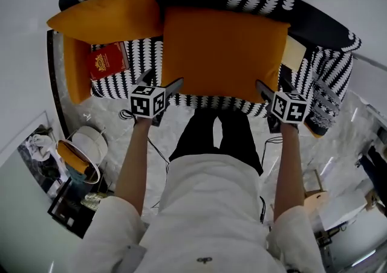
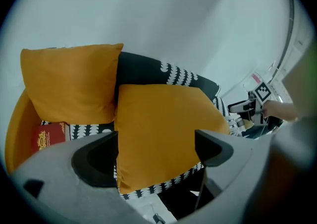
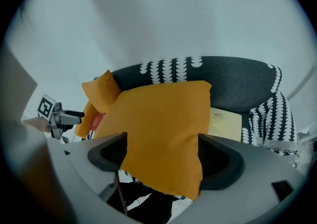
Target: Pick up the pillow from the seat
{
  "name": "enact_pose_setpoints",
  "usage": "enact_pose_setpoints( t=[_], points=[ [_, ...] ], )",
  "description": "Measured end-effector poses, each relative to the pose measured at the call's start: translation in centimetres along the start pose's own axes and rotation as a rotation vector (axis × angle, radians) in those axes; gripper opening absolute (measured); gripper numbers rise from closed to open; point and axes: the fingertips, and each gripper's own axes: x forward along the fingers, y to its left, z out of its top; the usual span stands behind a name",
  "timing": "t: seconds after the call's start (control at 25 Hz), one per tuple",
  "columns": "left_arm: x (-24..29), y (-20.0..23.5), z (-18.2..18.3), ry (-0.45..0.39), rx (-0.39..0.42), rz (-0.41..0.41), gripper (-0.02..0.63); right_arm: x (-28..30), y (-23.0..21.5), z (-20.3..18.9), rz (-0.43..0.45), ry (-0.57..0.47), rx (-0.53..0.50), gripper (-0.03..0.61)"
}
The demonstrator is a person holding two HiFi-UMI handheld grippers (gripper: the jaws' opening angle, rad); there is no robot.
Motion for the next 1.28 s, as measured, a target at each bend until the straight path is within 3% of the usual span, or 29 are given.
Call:
enact_pose_setpoints(
  t=[0.32,0.48,1.04,1.28],
  points=[
    [3.6,2.0,-1.1,-0.011,-0.028,-0.036,0.538,2.5,-1.2,-0.1,-0.005,0.022,-0.011,0.455],
    [4.4,2.3,-0.9,0.031,-0.067,-0.039,0.59,3.6,-1.6,-0.1,-0.003,0.022,-0.015,0.489],
    [8.5,3.8,-1.2,0.083,-0.157,-0.073,0.592,7.0,-3.1,-2.2,0.077,0.135,0.008,0.519],
    [11.0,5.3,-3.1,0.147,-0.084,-0.064,0.592,8.3,-3.7,-2.5,0.096,0.164,-0.003,0.522]
  ],
)
